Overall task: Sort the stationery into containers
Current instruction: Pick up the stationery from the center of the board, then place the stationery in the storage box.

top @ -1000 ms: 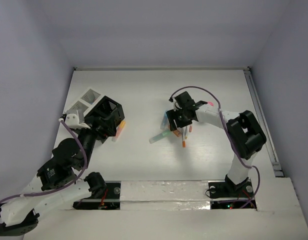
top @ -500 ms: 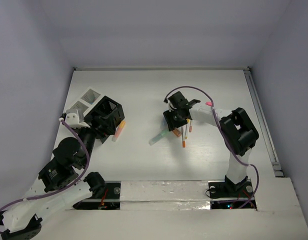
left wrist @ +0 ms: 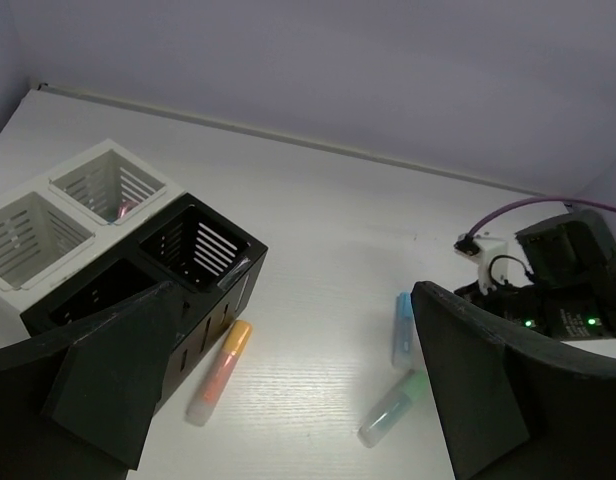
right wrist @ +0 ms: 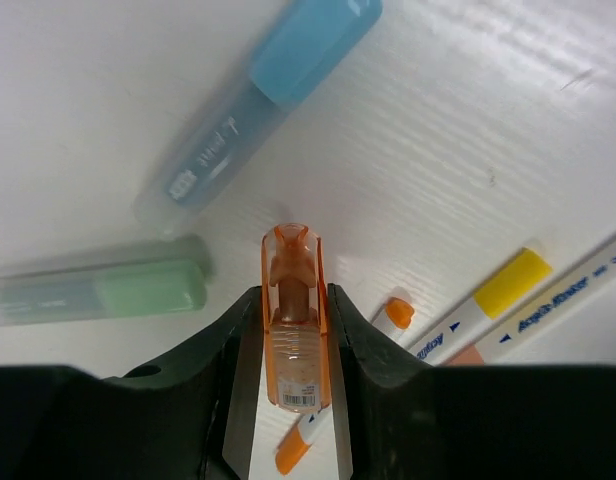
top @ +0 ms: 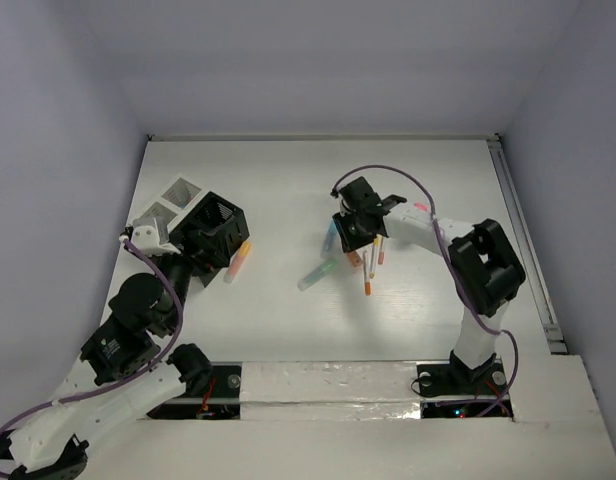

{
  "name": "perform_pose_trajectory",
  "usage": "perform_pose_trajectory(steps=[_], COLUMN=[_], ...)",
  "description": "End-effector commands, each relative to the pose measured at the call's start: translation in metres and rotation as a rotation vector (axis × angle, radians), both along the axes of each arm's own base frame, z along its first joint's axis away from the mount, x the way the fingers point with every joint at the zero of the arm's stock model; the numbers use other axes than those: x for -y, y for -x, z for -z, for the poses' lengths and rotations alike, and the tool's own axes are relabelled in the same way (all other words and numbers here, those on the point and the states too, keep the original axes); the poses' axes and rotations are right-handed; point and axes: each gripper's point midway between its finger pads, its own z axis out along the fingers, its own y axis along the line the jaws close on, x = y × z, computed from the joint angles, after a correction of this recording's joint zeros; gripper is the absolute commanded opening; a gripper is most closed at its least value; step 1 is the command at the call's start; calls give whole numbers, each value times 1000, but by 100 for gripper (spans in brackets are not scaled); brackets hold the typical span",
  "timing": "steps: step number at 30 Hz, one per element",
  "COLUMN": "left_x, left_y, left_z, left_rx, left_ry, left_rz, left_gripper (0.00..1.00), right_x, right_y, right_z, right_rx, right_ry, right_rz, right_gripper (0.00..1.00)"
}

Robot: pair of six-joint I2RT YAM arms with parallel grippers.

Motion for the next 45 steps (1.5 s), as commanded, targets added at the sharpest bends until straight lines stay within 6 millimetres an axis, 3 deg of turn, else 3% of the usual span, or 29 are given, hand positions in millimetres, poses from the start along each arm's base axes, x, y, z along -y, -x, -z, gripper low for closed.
perform_pose_trajectory(steps=[1, 4, 6, 7, 9, 10, 12, 13, 14, 17, 18, 19, 20, 21, 23, 24, 25, 26, 27, 28, 30, 34, 41, 45], left_x=[-3, -9, -8, -11, -12, -16, -18, -20, -23, -26, -25, -25, -24, -25, -26, -25, -25, -23, -22, -22, -22, -23, -20, -19], left_y=[-1, -4, -6, -8, -10, -12, -12, -12, -11, -9, -8, -8, -9, -9, -10, -11, -11, -11, -11, -11, -11, -11, -11, -12], left_z=[-11, -12, -12, -13, -14, -15, -16, -16, -18, -21, -21, -21, -20, -19, -19, -17, -17, -17, -17, -17, -17, -19, -19, -18], left_rx=[42, 51, 55, 60, 63, 65, 71, 74, 84, 102, 108, 107, 103, 101, 100, 95, 94, 92, 91, 91, 93, 98, 99, 96], left_ry=[34, 42, 41, 44, 46, 47, 51, 52, 59, 66, 68, 64, 61, 59, 56, 54, 52, 49, 48, 48, 50, 50, 48, 45], left_rz=[-12, -39, -32, -47, -49, -68, -72, -78, -85, -87, -80, -78, -78, -81, -91, -88, -85, -78, -74, -72, -69, -69, -54, -48], left_gripper=[99, 99, 99, 99, 99, 99, 99, 99, 99, 99, 99, 99, 99, 99, 99, 99, 99, 99, 99, 99, 99, 99, 99, 99], right_x=[-34, -81, -112, -134, -162, -186, -213, -229, -237, -269, -273, -285, -297, -305, -324, -333, -341, -350, -360, -358, -368, -371, -383, -381], right_y=[-36, -42, -40, -42, -41, -41, -35, -43, -51, -59, -62, -57, -63, -65, -68, -81, -80, -78, -83, -92, -87, -101, -105, -116], right_z=[-96, -157, -177, -204, -226, -247, -263, -254, -276, -271, -297, -298, -280, -300, -300, -274, -296, -295, -276, -286, -282, -259, -237, -227], right_rx=[228, 312, 319, 365, 360, 386, 352, 355, 380, 352, 370, 358, 333, 372, 386, 373, 405, 425, 427, 476, 510, 539, 591, 640], right_ry=[-184, -431, -563, -679, -836, -945, -1056, -1085, -1138, -1250, -1348, -1381, -1385, -1424, -1435, -1410, -1434, -1424, -1396, -1397, -1390, -1358, -1338, -1321], right_rz=[-1, -80, -114, -168, -182, -245, -281, -286, -282, -291, -282, -280, -251, -259, -225, -196, -192, -191, -174, -141, -142, -102, -44, 40], right_gripper=[17, 17, 17, 17, 18, 18, 18, 18, 18, 18, 18, 18, 18, 18, 18, 18, 18, 18, 18, 18, 18, 18, 20, 20])
